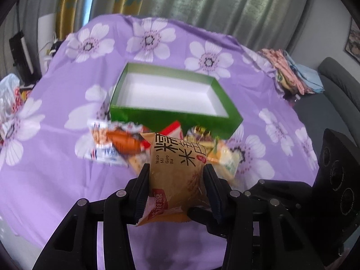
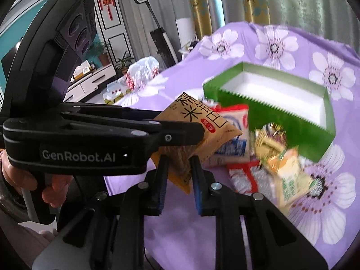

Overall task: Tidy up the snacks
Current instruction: 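Carry the rice-cracker bag into the green box and open the left gripper, then withdraw the left gripper from the box back toward the snack pile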

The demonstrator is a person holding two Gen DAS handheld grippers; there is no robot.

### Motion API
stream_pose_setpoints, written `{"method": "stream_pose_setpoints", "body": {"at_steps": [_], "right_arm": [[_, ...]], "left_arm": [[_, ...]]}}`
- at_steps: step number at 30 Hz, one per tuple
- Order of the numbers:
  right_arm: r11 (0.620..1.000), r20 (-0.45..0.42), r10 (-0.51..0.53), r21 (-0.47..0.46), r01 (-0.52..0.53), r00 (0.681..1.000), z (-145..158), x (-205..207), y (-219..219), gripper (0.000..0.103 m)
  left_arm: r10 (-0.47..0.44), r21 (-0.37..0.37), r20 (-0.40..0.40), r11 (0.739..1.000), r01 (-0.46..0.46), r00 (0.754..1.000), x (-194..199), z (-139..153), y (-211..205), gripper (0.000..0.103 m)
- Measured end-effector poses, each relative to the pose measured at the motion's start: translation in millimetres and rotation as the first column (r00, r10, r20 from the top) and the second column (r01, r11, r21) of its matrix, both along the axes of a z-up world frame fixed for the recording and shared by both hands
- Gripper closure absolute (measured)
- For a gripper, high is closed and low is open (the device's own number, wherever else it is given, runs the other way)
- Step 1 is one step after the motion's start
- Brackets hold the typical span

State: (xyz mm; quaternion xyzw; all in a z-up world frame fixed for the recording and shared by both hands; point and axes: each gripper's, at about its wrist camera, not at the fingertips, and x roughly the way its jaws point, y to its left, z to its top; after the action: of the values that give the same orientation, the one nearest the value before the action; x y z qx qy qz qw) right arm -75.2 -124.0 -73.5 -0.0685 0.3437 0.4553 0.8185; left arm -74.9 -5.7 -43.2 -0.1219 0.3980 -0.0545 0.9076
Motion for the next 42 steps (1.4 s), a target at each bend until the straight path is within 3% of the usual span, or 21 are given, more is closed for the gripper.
{"method": "stream_pose_setpoints", "body": {"at_steps": [8, 16, 27, 29, 31, 32, 42], "right_arm": [[0.998, 0.083, -0.051, 0.033, 0.049, 0.995, 24, 36, -3, 0.082], [0.993, 0.099, -0.113, 0.052, 0.108, 0.989, 35, 90, -10, 0.082], [0.982, 0.054, -0.189, -0.007, 0.190, 0.981, 13, 149, -7, 0.074], [0.978, 0.035, -0.208, -0.007, 0.209, 0.977, 8, 154, -9, 0.065], [0.973, 0.024, -0.229, 0.000, 0.229, 0.973, 5, 156, -14, 0.057], [0.971, 0.018, -0.238, 0.005, 0.238, 0.971, 4, 156, -17, 0.054], [0.950, 0.030, -0.313, 0.005, 0.313, 0.949, 13, 131, -48, 0.045]], "left_arm": [[-0.031, 0.026, 0.051, 0.999, 0.030, 0.998, 43, 24, -2, 0.056], [-0.075, 0.048, 0.058, 0.996, 0.072, 0.996, 100, 34, -13, 0.056], [-0.072, 0.068, -0.016, 0.995, 0.073, 0.997, 161, 7, -25, 0.056], [-0.069, 0.062, -0.037, 0.996, 0.071, 0.997, 165, 1, -24, 0.047], [-0.064, 0.062, -0.040, 0.996, 0.066, 0.997, 166, -1, -23, 0.025], [-0.058, 0.075, -0.031, 0.995, 0.060, 0.998, 165, 0, -23, 0.022], [-0.021, 0.093, 0.007, 0.995, 0.020, 1.000, 136, 18, -10, 0.020]]}}
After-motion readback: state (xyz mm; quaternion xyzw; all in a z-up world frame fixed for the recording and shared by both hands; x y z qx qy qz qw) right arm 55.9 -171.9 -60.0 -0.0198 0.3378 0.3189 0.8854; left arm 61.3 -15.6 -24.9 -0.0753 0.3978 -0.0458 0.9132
